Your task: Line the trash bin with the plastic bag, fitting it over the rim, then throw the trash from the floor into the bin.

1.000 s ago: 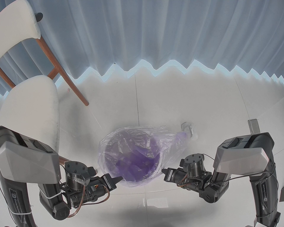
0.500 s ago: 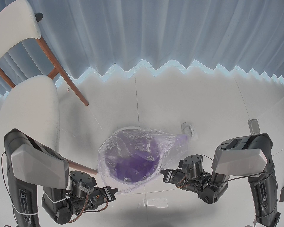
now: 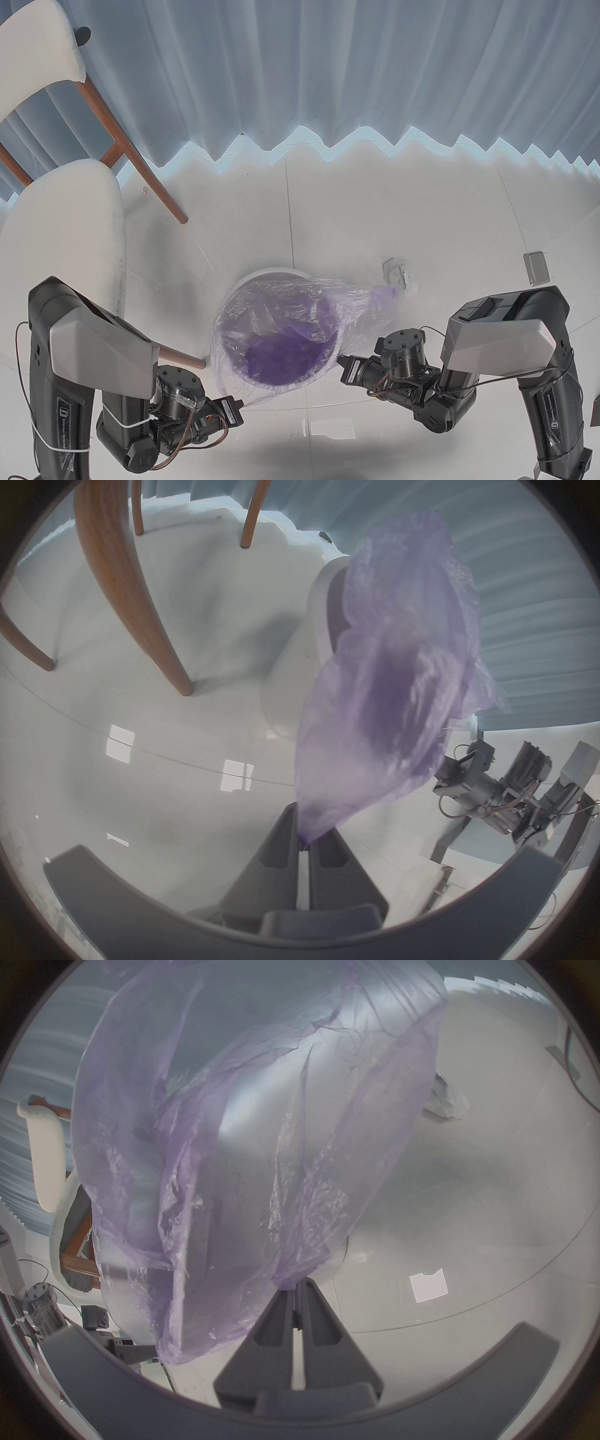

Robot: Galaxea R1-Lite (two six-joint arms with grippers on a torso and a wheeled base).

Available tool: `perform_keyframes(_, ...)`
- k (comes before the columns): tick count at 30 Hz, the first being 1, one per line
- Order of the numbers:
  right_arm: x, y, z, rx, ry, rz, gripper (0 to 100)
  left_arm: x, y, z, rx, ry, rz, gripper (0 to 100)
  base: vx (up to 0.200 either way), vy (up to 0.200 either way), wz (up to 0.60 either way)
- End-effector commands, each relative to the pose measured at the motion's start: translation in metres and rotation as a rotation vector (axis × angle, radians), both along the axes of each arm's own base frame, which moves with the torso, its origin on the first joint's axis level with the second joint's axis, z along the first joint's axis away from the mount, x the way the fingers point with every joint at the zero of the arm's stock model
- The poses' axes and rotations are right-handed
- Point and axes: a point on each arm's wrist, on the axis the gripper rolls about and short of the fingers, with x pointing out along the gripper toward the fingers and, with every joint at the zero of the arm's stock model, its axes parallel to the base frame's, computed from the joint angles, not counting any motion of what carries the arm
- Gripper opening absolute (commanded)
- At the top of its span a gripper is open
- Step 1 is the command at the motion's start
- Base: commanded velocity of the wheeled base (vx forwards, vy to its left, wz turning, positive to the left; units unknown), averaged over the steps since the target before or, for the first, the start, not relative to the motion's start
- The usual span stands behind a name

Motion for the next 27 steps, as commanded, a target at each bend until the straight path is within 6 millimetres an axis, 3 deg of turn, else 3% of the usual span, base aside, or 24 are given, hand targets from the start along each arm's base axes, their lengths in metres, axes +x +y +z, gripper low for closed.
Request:
perform_keyframes(1, 0.003, 0.001, -0.005, -0.004, -0.004, -0.011, 0, 0.003, 0.001, -0.008, 0.043, -0.003, 0.022, 0, 0.0, 0.0, 0.0)
perform_keyframes(11, 0.014, 0.004, -0.018, -0.012, -0.069, -0.073, 0, 0.015, 0.003, -0.016, 0.075, -0.028, 0.072, 0, 0.0, 0.0, 0.0)
perform_keyframes(26, 0.013, 0.002, -0.018, -0.014, -0.068, -0.076, 0, 0.019, 0.002, -0.018, 0.086, -0.041, 0.098, 0, 0.0, 0.0, 0.0)
perform_keyframes(27, 0.013, 0.002, -0.018, -0.014, -0.068, -0.076, 100, 0.019, 0.003, -0.018, 0.089, -0.04, 0.1, 100, 0.0, 0.0, 0.0)
